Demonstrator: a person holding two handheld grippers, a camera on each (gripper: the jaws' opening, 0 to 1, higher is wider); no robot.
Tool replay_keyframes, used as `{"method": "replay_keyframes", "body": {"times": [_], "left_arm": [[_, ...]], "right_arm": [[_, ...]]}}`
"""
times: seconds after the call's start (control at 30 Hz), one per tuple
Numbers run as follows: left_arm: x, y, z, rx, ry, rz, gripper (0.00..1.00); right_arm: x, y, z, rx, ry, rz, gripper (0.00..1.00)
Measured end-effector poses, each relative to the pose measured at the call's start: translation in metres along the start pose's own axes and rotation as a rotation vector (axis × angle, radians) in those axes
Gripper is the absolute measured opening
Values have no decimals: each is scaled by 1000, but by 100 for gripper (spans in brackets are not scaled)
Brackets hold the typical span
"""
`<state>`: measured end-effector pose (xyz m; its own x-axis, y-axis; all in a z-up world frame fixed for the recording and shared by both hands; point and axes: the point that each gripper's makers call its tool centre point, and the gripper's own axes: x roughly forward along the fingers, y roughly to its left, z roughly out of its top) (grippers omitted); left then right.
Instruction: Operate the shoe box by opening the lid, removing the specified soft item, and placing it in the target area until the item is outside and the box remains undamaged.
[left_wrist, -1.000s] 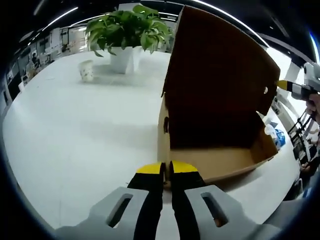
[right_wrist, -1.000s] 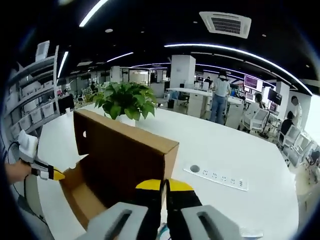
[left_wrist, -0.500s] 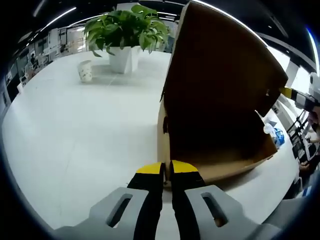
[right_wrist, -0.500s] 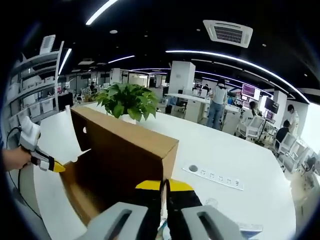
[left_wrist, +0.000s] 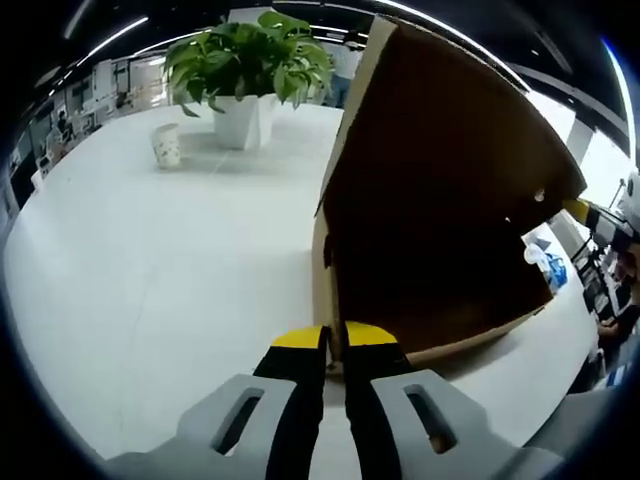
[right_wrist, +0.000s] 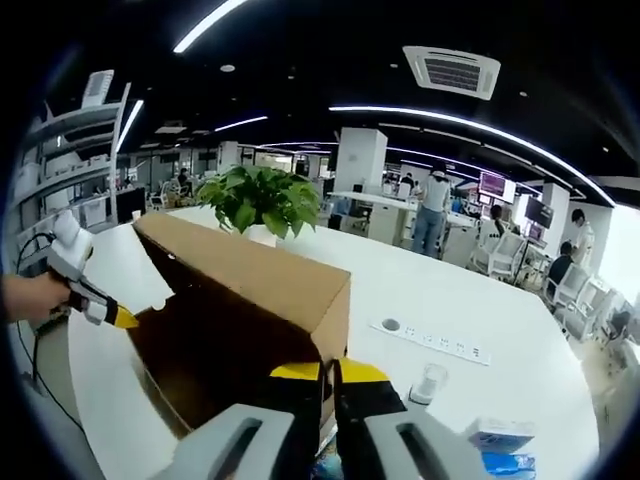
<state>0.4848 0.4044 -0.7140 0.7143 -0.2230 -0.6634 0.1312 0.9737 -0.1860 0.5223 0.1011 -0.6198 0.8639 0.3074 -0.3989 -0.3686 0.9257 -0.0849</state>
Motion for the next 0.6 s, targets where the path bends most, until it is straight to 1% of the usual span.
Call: {"method": "replay_keyframes", "body": {"times": [0.1,0.27,0.43,0.5,0.53,0.6], "left_arm": [[0,0,0,10,-2,-4,4],[0,-2,0,38,3,-20,5],[-1,-3,2,83,0,-24,6],[-4,-4,3,104,-7,-27,6],[-6,-4,6,130,-24,-29,6],[-11,-6,8,151,-49,-36,8]], "right_arm": [[-3,3,-7,22,3,9,0],[-7,9,-21,28,24,16,0],[-10,15,-35,51,44,20,0],[-11,16,-40,51,52,22,0],[-12,17,-42,47,57,23,0],[-13,20,-47,63,65,32,0]]}}
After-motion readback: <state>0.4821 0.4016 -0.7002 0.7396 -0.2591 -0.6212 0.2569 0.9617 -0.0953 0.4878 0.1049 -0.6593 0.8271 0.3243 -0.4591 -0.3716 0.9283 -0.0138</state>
